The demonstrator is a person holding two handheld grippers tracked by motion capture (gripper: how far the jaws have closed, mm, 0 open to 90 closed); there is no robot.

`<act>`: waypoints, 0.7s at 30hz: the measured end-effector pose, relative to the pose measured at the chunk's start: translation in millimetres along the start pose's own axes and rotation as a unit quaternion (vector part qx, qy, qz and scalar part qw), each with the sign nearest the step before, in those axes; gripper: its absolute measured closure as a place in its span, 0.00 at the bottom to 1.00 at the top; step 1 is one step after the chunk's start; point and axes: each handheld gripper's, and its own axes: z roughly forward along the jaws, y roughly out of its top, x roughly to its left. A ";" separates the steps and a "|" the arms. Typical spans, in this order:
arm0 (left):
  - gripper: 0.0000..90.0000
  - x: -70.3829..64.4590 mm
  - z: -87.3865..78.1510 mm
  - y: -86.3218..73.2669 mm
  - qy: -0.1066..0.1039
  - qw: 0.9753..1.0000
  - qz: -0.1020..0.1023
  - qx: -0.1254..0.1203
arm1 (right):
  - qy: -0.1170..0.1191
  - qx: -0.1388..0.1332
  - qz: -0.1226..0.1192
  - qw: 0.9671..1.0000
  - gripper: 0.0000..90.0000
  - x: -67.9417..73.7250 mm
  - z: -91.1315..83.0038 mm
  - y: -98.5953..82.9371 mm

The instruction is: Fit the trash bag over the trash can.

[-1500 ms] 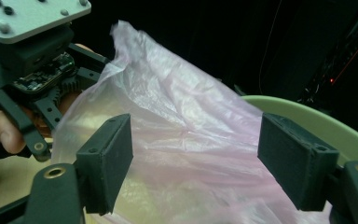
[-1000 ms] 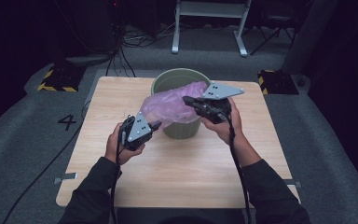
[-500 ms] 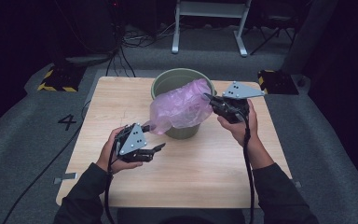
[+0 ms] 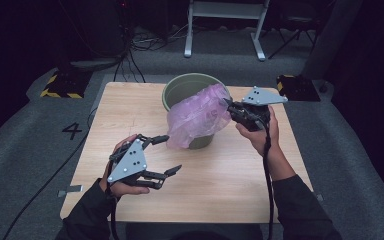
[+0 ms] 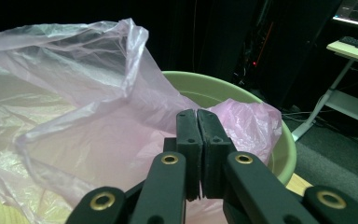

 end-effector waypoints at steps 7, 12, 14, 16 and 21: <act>0.25 28.9 24.5 25.5 0.041 0.998 -0.023 0.046 | -0.001 0.014 -0.013 1.000 0.96 -1.7 4.7 -3.3; 0.34 55.8 46.5 35.2 0.033 0.996 -0.036 0.068 | 0.003 0.016 -0.013 1.000 0.93 -5.0 7.9 -5.1; 0.38 62.4 55.8 35.8 0.017 0.996 -0.043 0.081 | 0.002 0.018 -0.016 1.000 0.92 -4.6 8.4 -5.3; 0.39 63.8 64.3 36.0 0.000 0.995 -0.035 0.096 | 0.002 0.019 -0.018 1.000 0.92 -4.6 8.4 -5.4; 0.44 63.8 80.9 36.6 0.034 0.989 -0.021 0.141 | -0.002 0.018 -0.018 1.000 0.89 -5.7 7.9 -5.7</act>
